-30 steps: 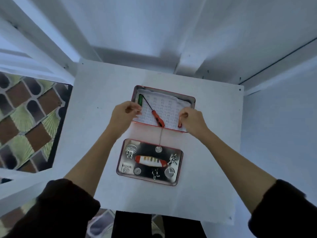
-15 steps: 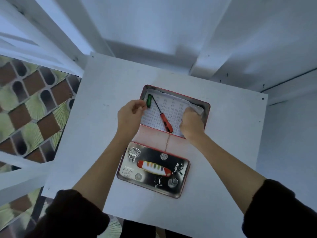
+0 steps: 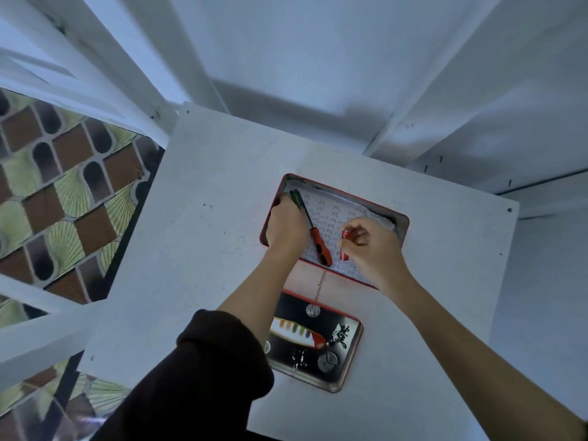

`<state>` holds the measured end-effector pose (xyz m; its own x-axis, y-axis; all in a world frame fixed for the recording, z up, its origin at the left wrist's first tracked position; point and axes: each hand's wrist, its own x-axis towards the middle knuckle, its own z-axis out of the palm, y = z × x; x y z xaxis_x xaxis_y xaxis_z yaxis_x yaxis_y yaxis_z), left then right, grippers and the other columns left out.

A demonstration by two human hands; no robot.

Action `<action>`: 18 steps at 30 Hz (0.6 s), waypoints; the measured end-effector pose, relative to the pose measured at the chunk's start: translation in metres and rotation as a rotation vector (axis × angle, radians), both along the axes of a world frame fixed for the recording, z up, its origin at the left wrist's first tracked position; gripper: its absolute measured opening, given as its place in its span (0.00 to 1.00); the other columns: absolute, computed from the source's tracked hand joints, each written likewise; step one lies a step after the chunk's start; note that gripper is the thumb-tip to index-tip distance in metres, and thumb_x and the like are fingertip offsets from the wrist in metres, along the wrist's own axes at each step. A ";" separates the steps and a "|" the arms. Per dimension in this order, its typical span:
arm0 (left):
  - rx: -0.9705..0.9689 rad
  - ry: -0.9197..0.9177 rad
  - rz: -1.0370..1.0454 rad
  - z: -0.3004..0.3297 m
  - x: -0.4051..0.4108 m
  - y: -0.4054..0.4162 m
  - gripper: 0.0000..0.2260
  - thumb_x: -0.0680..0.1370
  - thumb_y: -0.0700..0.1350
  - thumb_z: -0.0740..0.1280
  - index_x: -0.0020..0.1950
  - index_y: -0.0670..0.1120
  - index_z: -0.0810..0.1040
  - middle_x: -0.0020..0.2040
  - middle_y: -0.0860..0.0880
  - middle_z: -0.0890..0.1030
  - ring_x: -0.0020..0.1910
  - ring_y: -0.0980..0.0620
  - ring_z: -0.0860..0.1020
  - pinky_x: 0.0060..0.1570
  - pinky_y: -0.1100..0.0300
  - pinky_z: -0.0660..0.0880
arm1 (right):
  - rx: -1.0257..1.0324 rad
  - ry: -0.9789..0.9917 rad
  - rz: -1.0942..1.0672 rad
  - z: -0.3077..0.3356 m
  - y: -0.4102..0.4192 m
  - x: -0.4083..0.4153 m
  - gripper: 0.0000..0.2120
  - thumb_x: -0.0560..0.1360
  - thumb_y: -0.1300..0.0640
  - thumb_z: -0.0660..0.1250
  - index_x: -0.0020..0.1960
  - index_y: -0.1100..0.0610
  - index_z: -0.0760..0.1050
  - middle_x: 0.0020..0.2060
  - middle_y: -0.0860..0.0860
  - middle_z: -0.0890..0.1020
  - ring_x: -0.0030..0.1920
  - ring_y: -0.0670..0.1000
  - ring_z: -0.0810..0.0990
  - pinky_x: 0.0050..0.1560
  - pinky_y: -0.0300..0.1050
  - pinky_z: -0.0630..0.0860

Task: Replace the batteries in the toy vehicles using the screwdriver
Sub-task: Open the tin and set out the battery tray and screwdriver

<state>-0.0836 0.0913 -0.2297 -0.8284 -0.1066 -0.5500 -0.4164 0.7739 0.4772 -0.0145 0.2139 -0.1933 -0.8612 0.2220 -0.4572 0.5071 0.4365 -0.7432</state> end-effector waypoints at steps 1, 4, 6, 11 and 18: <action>-0.031 0.014 -0.052 -0.002 -0.001 0.001 0.09 0.82 0.41 0.58 0.60 0.40 0.69 0.49 0.42 0.80 0.44 0.42 0.80 0.38 0.51 0.76 | -0.015 0.002 -0.011 0.001 0.001 0.000 0.07 0.72 0.67 0.67 0.48 0.59 0.76 0.39 0.49 0.77 0.39 0.45 0.76 0.40 0.28 0.73; -0.064 0.048 -0.124 -0.003 -0.007 0.004 0.13 0.81 0.42 0.59 0.65 0.40 0.66 0.45 0.44 0.79 0.40 0.45 0.79 0.33 0.56 0.72 | -0.052 0.009 -0.055 0.002 0.002 0.001 0.08 0.71 0.67 0.68 0.48 0.58 0.77 0.39 0.48 0.78 0.39 0.44 0.76 0.40 0.28 0.73; -0.050 0.042 -0.120 -0.002 -0.010 0.006 0.11 0.80 0.41 0.60 0.62 0.40 0.68 0.38 0.48 0.75 0.31 0.51 0.73 0.27 0.60 0.67 | -0.075 0.022 -0.092 0.004 0.004 0.001 0.07 0.71 0.67 0.68 0.47 0.58 0.76 0.39 0.49 0.78 0.38 0.44 0.76 0.39 0.28 0.73; 0.165 -0.001 -0.066 0.019 -0.004 0.003 0.08 0.78 0.43 0.63 0.41 0.44 0.68 0.32 0.50 0.68 0.28 0.55 0.67 0.27 0.63 0.63 | -0.293 -0.062 -0.228 0.008 0.001 -0.004 0.07 0.77 0.68 0.59 0.47 0.58 0.73 0.40 0.51 0.76 0.37 0.48 0.78 0.37 0.33 0.76; 0.754 -0.052 0.222 0.071 0.018 -0.069 0.06 0.75 0.34 0.68 0.42 0.39 0.72 0.38 0.42 0.81 0.35 0.54 0.82 0.41 0.65 0.78 | -0.134 -0.013 0.026 -0.012 -0.031 -0.040 0.08 0.75 0.58 0.65 0.54 0.55 0.75 0.37 0.46 0.76 0.33 0.44 0.72 0.34 0.32 0.68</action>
<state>-0.0656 0.0227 -0.1585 -0.8026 0.1506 -0.5772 -0.5596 0.1451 0.8159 -0.0549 0.1828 -0.2051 -0.8598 0.1357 -0.4922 0.5065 0.3475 -0.7891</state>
